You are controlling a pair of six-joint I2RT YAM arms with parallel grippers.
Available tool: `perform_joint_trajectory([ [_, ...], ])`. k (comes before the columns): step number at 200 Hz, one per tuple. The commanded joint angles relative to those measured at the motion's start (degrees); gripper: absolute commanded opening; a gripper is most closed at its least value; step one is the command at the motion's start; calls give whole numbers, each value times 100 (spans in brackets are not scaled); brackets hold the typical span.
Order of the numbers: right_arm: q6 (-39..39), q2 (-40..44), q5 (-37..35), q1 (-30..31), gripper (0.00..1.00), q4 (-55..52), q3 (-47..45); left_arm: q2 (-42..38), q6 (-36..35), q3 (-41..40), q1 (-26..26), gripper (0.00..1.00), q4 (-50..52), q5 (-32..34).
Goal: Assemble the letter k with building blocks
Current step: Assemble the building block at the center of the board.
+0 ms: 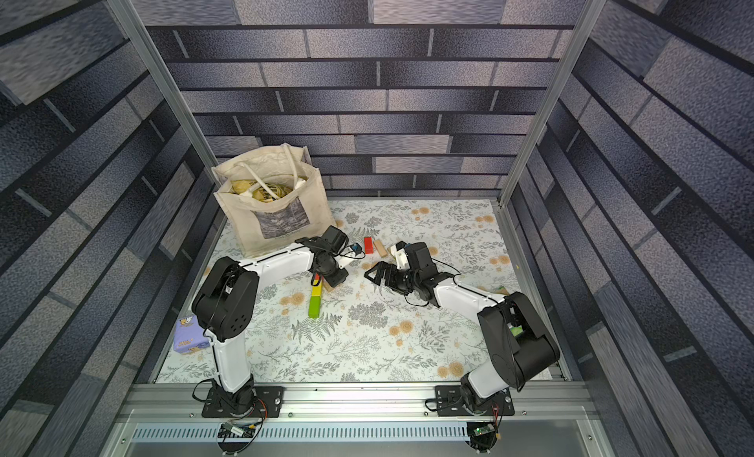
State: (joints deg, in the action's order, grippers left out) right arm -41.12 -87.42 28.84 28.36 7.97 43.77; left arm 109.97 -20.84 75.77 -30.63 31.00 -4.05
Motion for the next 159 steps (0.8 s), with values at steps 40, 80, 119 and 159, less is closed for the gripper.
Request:
perform_joint_trajectory([
  [40,-1,12,58,-32,100,21,44,-275,-130,-36,81,31,107,92],
  [80,-1,10,60,-28,100,21,40,-241,-131,-39,84,32,117,99],
  [119,-5,5,51,-32,100,38,-4,-213,-128,-38,98,32,121,101],
  [159,-1,-12,54,-30,100,56,3,-165,-119,-29,94,34,121,83],
])
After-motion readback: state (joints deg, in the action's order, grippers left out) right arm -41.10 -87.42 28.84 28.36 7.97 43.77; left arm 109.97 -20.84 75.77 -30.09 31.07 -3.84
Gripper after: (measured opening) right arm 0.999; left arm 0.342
